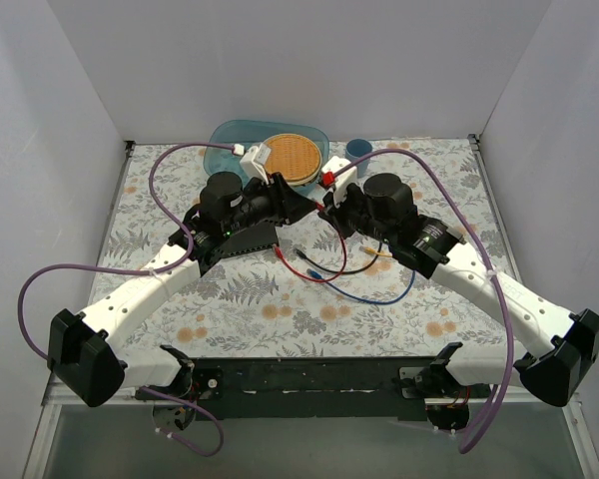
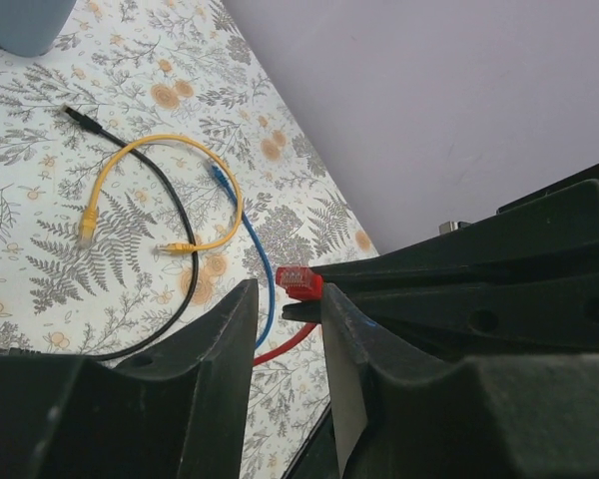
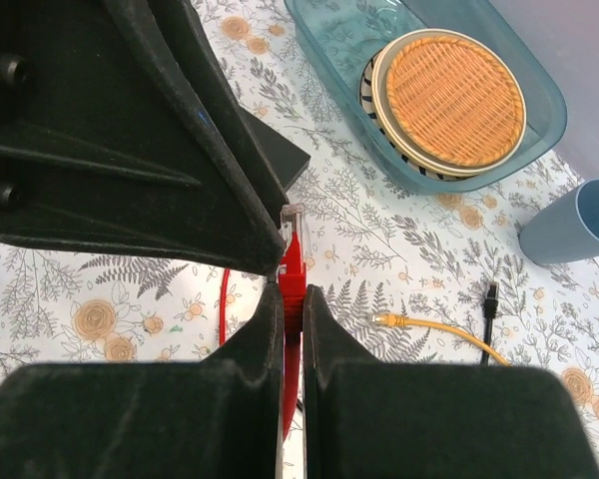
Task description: Insert the plug into the switch port
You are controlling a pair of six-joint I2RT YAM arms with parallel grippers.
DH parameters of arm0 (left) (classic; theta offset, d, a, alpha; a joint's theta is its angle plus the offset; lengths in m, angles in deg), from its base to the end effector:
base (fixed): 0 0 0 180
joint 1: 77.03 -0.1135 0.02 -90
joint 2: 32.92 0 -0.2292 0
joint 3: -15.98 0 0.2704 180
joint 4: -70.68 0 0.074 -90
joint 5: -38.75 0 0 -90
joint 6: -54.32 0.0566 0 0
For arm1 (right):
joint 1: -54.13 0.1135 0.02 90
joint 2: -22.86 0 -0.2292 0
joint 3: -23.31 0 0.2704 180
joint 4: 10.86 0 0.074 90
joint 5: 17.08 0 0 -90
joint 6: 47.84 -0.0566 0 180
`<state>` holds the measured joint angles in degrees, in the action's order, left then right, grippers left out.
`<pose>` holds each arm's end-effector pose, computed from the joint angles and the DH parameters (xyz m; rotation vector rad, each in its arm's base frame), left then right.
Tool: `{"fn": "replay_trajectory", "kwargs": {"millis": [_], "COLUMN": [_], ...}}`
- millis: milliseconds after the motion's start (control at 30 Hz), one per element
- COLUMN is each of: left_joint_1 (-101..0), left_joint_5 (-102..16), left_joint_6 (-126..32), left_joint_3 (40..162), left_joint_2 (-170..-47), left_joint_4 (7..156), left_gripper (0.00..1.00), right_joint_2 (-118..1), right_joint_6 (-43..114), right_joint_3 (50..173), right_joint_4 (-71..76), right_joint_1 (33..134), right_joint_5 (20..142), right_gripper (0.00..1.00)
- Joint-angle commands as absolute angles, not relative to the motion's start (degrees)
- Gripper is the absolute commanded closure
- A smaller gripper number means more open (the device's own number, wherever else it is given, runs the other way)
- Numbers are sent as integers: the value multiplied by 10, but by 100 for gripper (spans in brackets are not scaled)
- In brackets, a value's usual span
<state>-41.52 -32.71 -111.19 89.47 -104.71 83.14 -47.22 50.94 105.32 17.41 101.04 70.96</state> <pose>0.2696 -0.2145 0.3154 -0.4442 2.0364 -1.6003 0.2281 0.2410 0.3481 -0.8558 1.6716 0.4290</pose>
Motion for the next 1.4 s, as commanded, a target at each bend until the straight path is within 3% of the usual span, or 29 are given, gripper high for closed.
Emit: {"fn": "replay_trajectory", "kwargs": {"millis": [0,300,367,467,500,633,733,767,833,1033,1167,1367], "left_joint_1": [-413,-413,-413,-413,-413,-413,-412,-413,-413,-413,-415,-416], "left_joint_5": [-317,-310,-303,-292,-288,-281,-301,-311,-355,-411,-381,-251], "left_joint_6": [-1124,-1134,-1136,-1141,-1143,-1139,-1116,-1105,-1068,-984,-943,-917], "left_joint_3": [887,880,880,877,876,873,868,866,859,823,789,735], "left_joint_2": [-1034,-1037,-1044,-1047,-1046,-1045,-1034,-1028,-1009,-949,-904,-851], "left_joint_4": [796,772,765,751,748,741,752,766,782,814,791,687], "left_gripper": [67,64,69,88,100,100,100,100,100,100,100,100], "right_joint_2": [-451,-443,-442,-445,-445,-448,-451,-451,-450,-426,-417,-446], "right_joint_6": [505,504,503,502,502,493,490,491,489,461,451,426], "right_joint_3": [1050,1041,1042,1043,1043,1041,1042,1044,1052,1037,1023,1031], "right_joint_4": [129,120,118,120,120,115,116,120,132,119,94,65], "right_joint_1": [1016,1026,1027,1029,1029,1030,1029,1028,1022,927,871,866], "right_joint_5": [714,723,725,725,724,715,705,701,699,907,1100,1264], "right_gripper": [99,99,99,99,99,99,63,43,32,27,23,24]}}
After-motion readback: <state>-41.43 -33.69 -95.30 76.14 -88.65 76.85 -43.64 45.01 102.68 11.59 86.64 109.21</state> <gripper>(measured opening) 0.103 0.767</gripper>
